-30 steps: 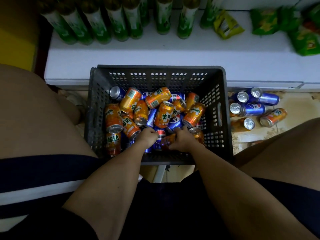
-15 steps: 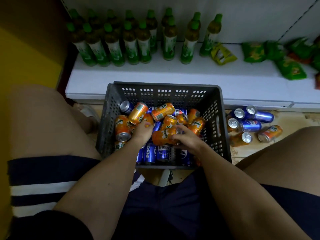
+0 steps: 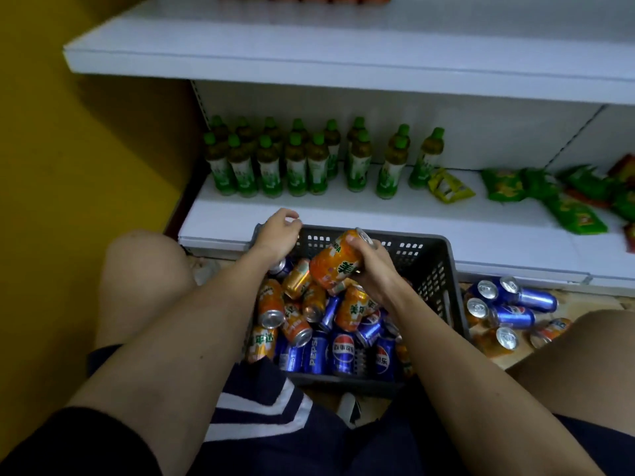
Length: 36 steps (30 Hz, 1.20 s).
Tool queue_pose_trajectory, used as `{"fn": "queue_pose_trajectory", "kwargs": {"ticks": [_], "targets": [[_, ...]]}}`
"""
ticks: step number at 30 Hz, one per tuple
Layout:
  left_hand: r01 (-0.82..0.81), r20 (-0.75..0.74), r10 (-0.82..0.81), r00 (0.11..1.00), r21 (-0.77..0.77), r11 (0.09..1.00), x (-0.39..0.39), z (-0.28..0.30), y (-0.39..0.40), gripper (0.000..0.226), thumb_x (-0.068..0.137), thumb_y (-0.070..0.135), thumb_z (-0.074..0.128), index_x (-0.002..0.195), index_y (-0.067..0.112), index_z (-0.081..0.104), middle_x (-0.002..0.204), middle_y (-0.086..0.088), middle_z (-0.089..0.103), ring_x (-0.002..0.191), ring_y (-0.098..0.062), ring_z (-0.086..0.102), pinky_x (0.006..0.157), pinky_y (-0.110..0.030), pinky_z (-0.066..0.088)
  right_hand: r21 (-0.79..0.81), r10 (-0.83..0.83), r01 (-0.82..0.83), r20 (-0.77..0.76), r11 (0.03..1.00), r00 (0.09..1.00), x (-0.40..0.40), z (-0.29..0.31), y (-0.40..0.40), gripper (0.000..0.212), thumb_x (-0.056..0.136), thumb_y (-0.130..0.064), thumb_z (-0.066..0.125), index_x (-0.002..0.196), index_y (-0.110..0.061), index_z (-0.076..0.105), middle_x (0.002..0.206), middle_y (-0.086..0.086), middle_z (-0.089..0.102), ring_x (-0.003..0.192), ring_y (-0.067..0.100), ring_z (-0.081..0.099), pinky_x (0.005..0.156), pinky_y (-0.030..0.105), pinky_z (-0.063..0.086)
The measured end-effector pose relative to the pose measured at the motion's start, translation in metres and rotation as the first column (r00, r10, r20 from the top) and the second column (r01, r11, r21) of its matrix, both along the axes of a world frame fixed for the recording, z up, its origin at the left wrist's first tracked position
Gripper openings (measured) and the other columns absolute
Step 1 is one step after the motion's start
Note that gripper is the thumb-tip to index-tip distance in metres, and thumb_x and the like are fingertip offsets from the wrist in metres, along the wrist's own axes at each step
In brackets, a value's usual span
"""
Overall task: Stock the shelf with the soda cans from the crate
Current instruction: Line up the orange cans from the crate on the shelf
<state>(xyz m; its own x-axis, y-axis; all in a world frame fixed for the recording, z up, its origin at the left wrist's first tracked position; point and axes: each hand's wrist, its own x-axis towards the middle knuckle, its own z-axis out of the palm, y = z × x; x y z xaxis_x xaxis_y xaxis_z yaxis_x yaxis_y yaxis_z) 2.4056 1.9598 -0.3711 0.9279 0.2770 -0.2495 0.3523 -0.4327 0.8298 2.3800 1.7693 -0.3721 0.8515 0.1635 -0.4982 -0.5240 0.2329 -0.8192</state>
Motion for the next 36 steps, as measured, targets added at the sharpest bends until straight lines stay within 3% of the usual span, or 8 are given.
{"fn": "queue_pose_trajectory", "kwargs": {"ticks": [4,8,13,17,20,28,33,36], "targets": [[0.093,0.154,-0.132,0.979,0.234,0.968,0.027,0.057,0.024,0.029,0.100,0.028,0.049,0.126,0.019,0.057,0.104,0.000,0.059,0.097,-0.021,0.057,0.080,-0.032,0.046,-0.206,0.125,-0.090,0.163,0.974,0.979,0.022,0.054,0.029,0.023,0.086,-0.032,0.071,0.102,-0.020,0.058,0.102,0.009,0.067,0.097,0.026,0.067,0.091,0.050,0.055],[-0.013,0.378,-0.175,0.909,0.446,0.895,0.047,0.117,0.058,0.025,0.098,0.028,0.049,0.119,0.024,0.062,0.110,0.001,0.063,0.100,-0.019,0.056,0.080,-0.034,0.048,-0.336,0.211,-0.106,0.294,0.936,0.932,0.050,0.124,0.055,0.039,0.084,-0.040,0.072,0.111,-0.014,0.060,0.100,0.006,0.068,0.091,0.021,0.067,0.069,0.034,0.056],[-0.162,0.490,-0.218,0.844,0.620,0.768,0.081,0.174,0.101,0.024,0.098,0.026,0.047,0.115,0.021,0.063,0.112,-0.001,0.064,0.111,-0.021,0.050,0.090,-0.039,0.042,-0.444,0.260,-0.052,0.422,0.895,0.869,0.086,0.210,0.085,0.047,0.082,-0.047,0.070,0.108,-0.009,0.064,0.094,0.005,0.071,0.084,0.018,0.068,0.063,0.029,0.050],[-0.179,0.397,-0.186,0.899,0.720,0.671,0.119,0.195,0.133,0.028,0.097,0.031,0.046,0.121,0.025,0.059,0.123,-0.002,0.059,0.116,-0.024,0.048,0.095,-0.045,0.042,-0.537,0.293,0.007,0.472,0.844,0.831,0.123,0.263,0.112,0.052,0.079,-0.052,0.070,0.107,-0.008,0.061,0.098,0.007,0.068,0.088,0.022,0.067,0.075,0.038,0.057],[-0.137,0.316,-0.172,0.933,0.754,0.642,0.144,0.203,0.158,0.033,0.099,0.036,0.044,0.128,0.026,0.057,0.134,-0.005,0.054,0.123,-0.026,0.045,0.097,-0.046,0.039,-0.542,0.312,0.034,0.533,0.840,0.787,0.152,0.283,0.133,0.039,0.082,-0.049,0.069,0.097,-0.015,0.057,0.099,0.006,0.066,0.091,0.024,0.065,0.076,0.044,0.057],[0.051,0.060,-0.163,0.985,0.799,0.599,0.195,0.199,0.217,0.055,0.095,0.064,0.025,0.141,0.039,0.042,0.149,0.000,0.037,0.136,-0.028,0.032,0.106,-0.058,0.026,-0.630,0.297,0.216,0.605,0.746,0.738,0.243,0.288,0.207,0.047,0.080,-0.058,0.063,0.086,-0.011,0.059,0.090,0.007,0.068,0.087,0.026,0.067,0.083,0.049,0.058],[0.177,-0.074,-0.199,0.977,0.806,0.565,0.208,0.191,0.226,0.062,0.092,0.071,0.015,0.150,0.050,0.015,0.163,0.012,0.010,0.150,-0.020,0.007,0.113,-0.066,0.004,-0.635,0.269,0.271,0.620,0.724,0.737,0.313,0.268,0.261,0.050,0.080,-0.064,0.059,0.093,-0.016,0.058,0.089,0.003,0.065,0.084,0.022,0.065,0.080,0.043,0.058],[0.199,-0.103,-0.198,0.975,0.807,0.556,0.210,0.188,0.227,0.063,0.092,0.071,0.011,0.151,0.050,0.006,0.164,0.013,0.003,0.151,-0.020,0.001,0.114,-0.067,0.000,-0.654,0.263,0.281,0.606,0.702,0.751,0.349,0.262,0.290,0.055,0.082,-0.064,0.057,0.111,-0.016,0.056,0.095,0.004,0.064,0.088,0.024,0.065,0.078,0.040,0.056]]}}
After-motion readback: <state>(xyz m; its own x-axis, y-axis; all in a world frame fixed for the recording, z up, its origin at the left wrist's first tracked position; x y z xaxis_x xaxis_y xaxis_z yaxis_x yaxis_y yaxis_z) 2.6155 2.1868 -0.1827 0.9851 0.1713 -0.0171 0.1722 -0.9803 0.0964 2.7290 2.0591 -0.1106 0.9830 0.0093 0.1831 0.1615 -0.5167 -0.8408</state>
